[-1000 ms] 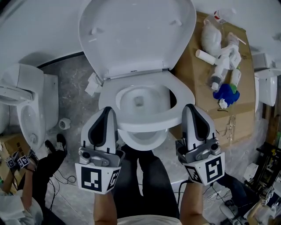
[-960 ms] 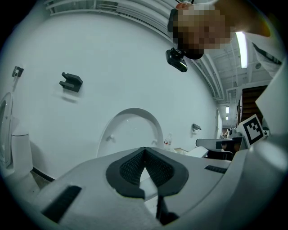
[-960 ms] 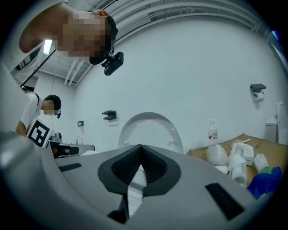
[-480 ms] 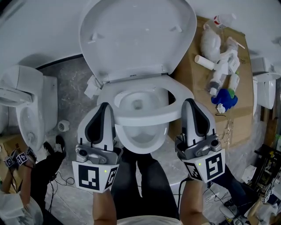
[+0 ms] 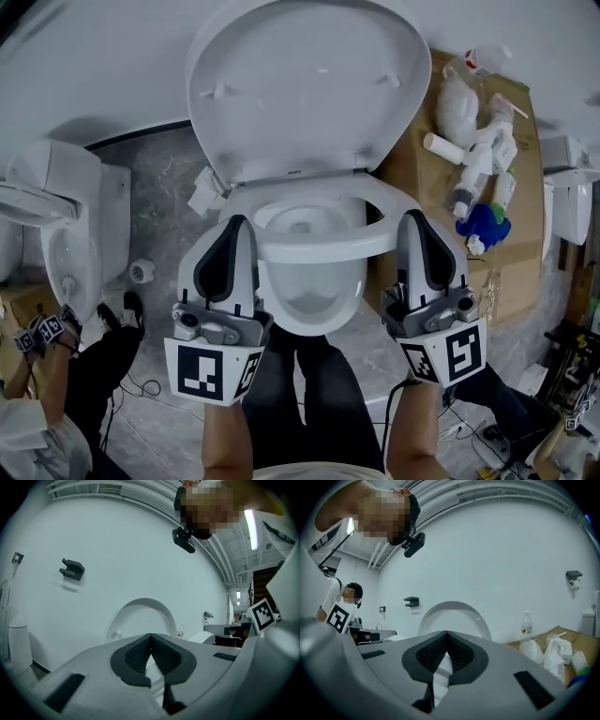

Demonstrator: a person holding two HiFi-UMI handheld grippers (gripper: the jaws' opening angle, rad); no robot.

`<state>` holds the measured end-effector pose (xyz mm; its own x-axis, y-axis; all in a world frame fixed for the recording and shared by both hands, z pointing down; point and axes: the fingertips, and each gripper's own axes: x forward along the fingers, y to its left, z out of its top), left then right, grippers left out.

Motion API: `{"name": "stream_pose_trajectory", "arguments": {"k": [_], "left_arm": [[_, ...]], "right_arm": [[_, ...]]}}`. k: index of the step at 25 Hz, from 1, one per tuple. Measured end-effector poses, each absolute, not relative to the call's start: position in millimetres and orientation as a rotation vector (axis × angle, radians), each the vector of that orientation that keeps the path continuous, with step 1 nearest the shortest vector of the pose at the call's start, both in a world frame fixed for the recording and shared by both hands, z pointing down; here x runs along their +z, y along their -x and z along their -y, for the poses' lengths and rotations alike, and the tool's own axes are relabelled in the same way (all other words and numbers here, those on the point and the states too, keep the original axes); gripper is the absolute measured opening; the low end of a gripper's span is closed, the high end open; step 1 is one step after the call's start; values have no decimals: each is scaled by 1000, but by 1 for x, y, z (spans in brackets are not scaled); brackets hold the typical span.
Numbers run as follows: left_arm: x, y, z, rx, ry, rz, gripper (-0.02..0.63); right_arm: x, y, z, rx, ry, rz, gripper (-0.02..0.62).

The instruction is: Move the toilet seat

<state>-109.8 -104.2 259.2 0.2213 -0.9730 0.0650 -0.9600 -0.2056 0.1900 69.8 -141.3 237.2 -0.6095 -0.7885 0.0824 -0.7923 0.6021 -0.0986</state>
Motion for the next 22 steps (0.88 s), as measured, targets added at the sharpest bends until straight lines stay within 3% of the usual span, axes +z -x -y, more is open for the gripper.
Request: {"name": "stream_pose_trajectory", "arguments": {"k": [22], "left_arm": [[253,122,133,-120,-2314,1874,11]], "right_arm": [[231,-60,173,147,-1377,2817,13]]}}
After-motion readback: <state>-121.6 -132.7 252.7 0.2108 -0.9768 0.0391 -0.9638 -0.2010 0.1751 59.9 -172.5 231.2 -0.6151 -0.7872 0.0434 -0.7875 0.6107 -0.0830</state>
